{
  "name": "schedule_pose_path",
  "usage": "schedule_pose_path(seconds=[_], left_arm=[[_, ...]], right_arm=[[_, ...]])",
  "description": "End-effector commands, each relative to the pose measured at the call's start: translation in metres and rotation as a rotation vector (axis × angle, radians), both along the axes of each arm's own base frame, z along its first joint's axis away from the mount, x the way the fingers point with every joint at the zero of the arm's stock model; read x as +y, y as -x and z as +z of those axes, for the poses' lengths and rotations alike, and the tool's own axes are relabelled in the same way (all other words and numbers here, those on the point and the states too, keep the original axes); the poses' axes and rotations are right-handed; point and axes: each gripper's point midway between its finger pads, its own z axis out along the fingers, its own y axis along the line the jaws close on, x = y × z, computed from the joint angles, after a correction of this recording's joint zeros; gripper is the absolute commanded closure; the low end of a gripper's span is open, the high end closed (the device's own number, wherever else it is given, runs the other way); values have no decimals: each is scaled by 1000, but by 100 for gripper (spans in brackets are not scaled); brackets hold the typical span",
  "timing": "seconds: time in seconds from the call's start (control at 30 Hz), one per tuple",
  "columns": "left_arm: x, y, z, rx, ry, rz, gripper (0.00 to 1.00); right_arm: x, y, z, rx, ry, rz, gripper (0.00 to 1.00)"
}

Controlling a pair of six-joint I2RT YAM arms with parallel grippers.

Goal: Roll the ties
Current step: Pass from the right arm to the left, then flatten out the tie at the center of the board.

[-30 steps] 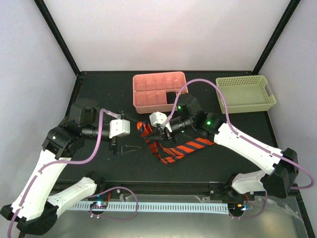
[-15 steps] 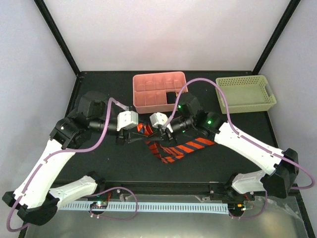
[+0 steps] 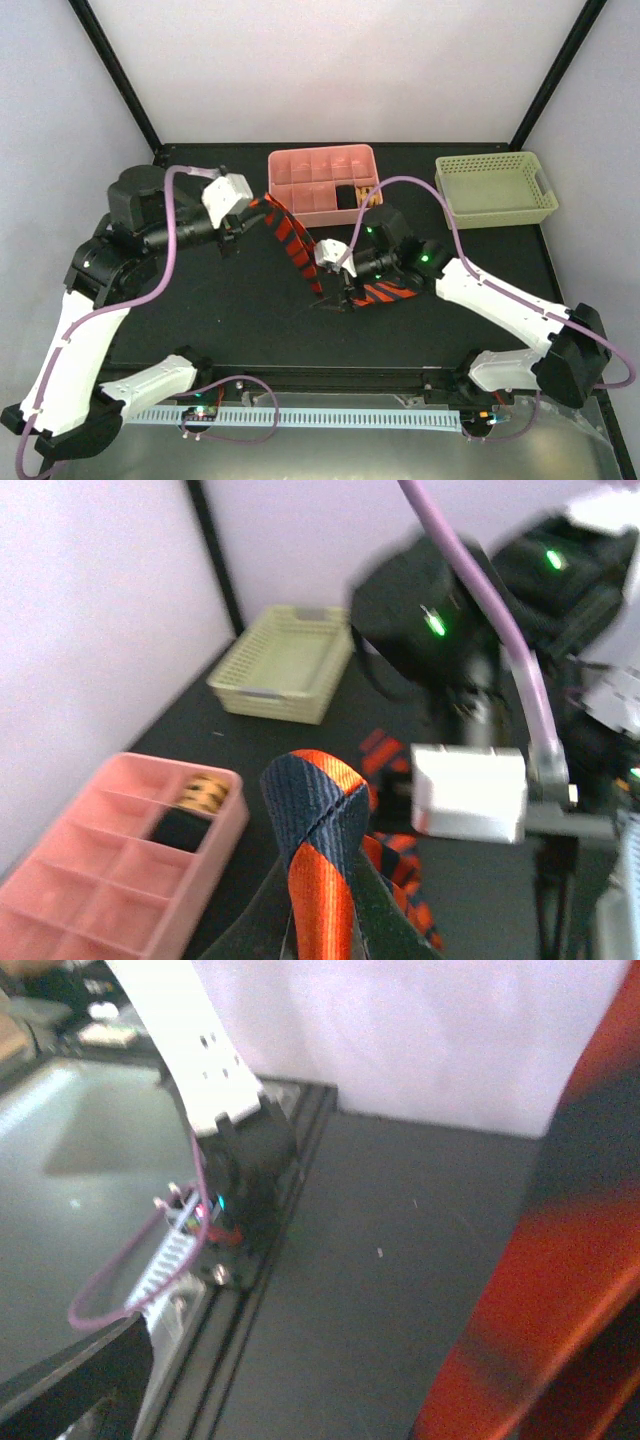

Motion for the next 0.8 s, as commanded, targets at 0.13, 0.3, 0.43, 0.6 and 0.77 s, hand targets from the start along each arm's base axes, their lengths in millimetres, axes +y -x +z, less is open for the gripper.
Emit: schedule_pose_path(seconds=[0.13,0.3,0.43,0.6,0.77], left_arm=[[33,-31,60,-89,133,269,98],[40,-36,73,-101,153,313,98],[49,-39,84,-128,163,362,98],[51,-35,100,-151,200,359,98],[54,-42,106,-152,211,388,98]], right_arm=[[-31,-48,-72,-256,63,-237,0],[-33,-69,-95,-400,17,-322,0],[-29,-59,-105,-404,0,-249,0],[-19,-94,-97,-418,-50,-423,0],[1,-94,-115,-485,-38,-455,0]])
